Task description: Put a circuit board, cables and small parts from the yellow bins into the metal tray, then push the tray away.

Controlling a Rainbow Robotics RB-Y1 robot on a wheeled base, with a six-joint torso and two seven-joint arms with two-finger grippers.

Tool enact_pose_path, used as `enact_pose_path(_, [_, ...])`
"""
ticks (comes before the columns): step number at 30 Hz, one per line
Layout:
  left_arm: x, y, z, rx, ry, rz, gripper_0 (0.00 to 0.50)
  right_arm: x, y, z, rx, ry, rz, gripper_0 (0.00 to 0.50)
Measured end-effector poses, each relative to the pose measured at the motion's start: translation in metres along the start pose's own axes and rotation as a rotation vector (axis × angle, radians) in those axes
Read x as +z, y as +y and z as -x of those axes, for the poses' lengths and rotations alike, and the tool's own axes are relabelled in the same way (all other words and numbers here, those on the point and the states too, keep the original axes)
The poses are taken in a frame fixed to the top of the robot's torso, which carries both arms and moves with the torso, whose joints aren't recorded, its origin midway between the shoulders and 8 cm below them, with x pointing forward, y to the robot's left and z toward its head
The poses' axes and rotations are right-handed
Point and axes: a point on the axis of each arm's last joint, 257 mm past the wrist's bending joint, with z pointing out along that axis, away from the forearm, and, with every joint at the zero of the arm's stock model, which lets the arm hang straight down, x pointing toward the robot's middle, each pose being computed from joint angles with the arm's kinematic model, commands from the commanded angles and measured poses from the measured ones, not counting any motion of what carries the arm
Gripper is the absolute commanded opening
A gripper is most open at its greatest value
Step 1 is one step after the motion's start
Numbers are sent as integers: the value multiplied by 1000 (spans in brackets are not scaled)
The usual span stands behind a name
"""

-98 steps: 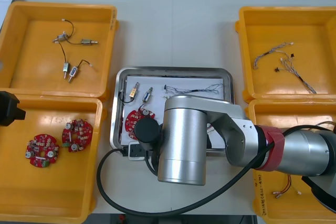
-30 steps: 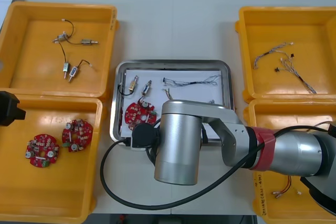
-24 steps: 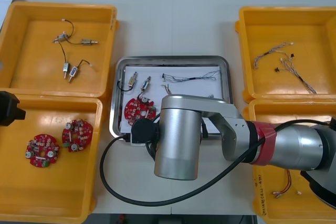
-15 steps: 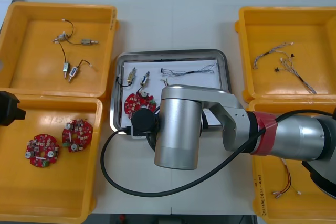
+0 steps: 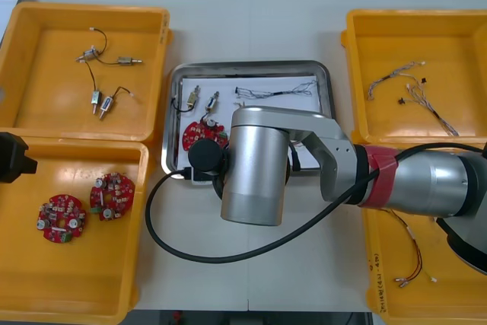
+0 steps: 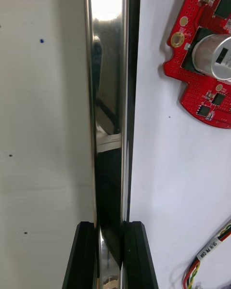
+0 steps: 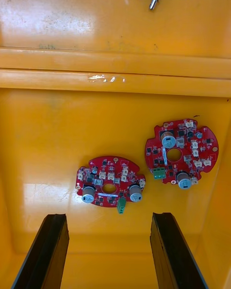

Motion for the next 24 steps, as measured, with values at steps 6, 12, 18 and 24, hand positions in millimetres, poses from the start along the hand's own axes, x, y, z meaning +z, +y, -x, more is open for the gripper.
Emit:
enact_pose_path(6, [0, 0, 0, 0, 0, 0, 500, 3, -14, -1, 11, 4, -19, 0])
enact_pose_path(12, [0, 0, 0, 0, 0, 0, 500, 7, -29, -3, 15, 14, -39, 0])
enact_pose_path(18, [0, 0, 0, 0, 0, 0, 500, 12, -46, -8, 1, 32, -59, 0])
enact_pose_path(24, [0, 0, 0, 0, 0, 0, 500, 15, -67, -16, 8, 63, -83, 0])
